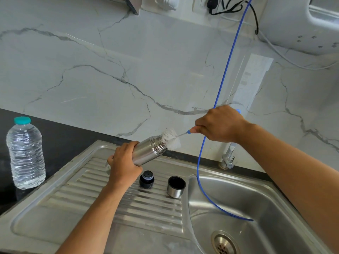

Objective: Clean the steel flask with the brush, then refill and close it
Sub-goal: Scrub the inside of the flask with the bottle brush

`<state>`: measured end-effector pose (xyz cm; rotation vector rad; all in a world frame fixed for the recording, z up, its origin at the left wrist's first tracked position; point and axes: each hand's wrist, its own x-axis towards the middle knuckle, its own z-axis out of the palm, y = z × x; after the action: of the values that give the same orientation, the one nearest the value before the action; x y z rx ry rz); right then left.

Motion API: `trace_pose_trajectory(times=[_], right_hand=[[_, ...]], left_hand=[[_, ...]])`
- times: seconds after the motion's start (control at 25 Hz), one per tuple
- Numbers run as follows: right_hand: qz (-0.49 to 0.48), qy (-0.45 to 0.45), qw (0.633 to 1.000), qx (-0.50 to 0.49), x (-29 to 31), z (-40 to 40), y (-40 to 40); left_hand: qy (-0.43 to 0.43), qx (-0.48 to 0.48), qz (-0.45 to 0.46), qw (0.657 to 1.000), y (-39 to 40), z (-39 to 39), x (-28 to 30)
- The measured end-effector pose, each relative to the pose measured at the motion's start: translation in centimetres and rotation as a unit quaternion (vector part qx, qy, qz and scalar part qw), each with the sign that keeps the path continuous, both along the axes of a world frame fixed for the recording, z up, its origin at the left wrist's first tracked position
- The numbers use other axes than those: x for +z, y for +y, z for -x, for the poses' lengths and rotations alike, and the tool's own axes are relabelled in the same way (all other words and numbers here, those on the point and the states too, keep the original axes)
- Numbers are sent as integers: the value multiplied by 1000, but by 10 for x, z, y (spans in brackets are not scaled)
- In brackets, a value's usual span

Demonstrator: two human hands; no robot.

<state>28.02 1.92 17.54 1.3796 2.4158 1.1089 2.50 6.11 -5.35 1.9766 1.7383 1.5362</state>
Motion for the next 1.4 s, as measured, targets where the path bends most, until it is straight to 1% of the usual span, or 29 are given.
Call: trace_pose_trajectory(times=[0.04, 0.12, 0.2, 0.28, 0.32, 0.36, 0.4, 0.44, 0.48, 0.52, 0.56, 0.6, 0.64, 0.68, 0.72, 0.76, 0.8, 0.84, 0.88, 0.92, 1.0, 1.08, 1.12, 1.16, 1.2, 1.24, 1.32, 1.36, 1.4], right_hand=[[27, 2, 999, -32, 1, 3, 1], [20, 17, 999, -20, 1, 5, 0], [-90, 6, 991, 96, -5, -3, 2], [-187, -34, 962, 197, -11, -11, 1], [-202, -44, 953, 219, -11, -12, 0], [-194, -47, 954, 222, -11, -13, 0], [-166, -42, 964, 204, -10, -10, 0], [-111, -24, 981, 158, -7, -5, -4], [-32, 6, 996, 85, -1, 3, -8], [57, 50, 997, 14, 6, 9, -13], [136, 93, 985, -47, 12, 13, -13], [180, 121, 973, -84, 15, 15, -13], [177, 131, 971, -91, 14, 14, -13], [119, 114, 984, -66, 9, 9, -12], [10, 75, 997, -4, 3, 4, -10], [-90, 29, 994, 54, -3, 0, -7], [-157, -8, 983, 99, -9, -2, -6], [-193, -31, 972, 133, -12, -1, -6], [-185, -37, 972, 143, -13, -1, -5], [-147, -30, 980, 133, -11, 0, -5], [-28, -9, 999, 30, 0, 8, -5], [77, 24, 996, -44, 12, 17, -6], [103, 39, 992, -64, 15, 21, -5], [99, 34, 992, -65, 15, 23, -5], [53, 7, 998, -43, 12, 22, -6], [-17, -20, 1000, -4, 6, 18, -5], [-158, -41, 981, 108, -6, 8, -6], [-196, -45, 968, 149, -11, 4, -6], [-207, -47, 962, 173, -14, 1, -6]], left_hand=[[9, 1, 0, 1000, 0, 0, 0], [6, 3, 5, 1000, 1, 1, 0], [-12, 1, 12, 1000, 1, 2, 1], [-28, -4, 18, 999, 1, 2, 2], [-32, -7, 21, 999, 1, 2, 2], [-31, -9, 20, 999, 0, 1, 1], [-25, -9, 17, 1000, 0, 0, 1], [-15, -8, 12, 1000, -1, -1, 1], [-2, -10, 7, 1000, -2, -2, 0], [13, -13, 1, 1000, -2, -3, -1], [25, -16, -4, 1000, -2, -4, -2], [32, -18, -6, 999, -2, -5, -2], [32, -16, -2, 999, -1, -5, -2], [25, -13, 5, 1000, -1, -4, -1], [13, -11, 13, 1000, -1, -3, 0], [0, -12, 21, 1000, 0, -2, 1], [-13, -14, 29, 999, 0, -1, 1], [-21, -15, 32, 999, 0, -1, 1], [-21, -15, 30, 999, 0, 0, 0], [-15, -14, 26, 999, 0, -1, -1], [2, -16, 17, 1000, -1, -3, -1], [15, -23, 10, 1000, -2, -8, -2], [17, -25, 9, 999, -2, -8, -1], [12, -25, 10, 1000, -1, -8, -1], [5, -22, 11, 1000, -1, -6, -1], [-2, -19, 12, 1000, -1, -4, 0], [-17, -19, 17, 1000, 0, -2, 2], [-21, -20, 18, 999, 0, -2, 3], [-21, -21, 17, 999, 0, -1, 3]])
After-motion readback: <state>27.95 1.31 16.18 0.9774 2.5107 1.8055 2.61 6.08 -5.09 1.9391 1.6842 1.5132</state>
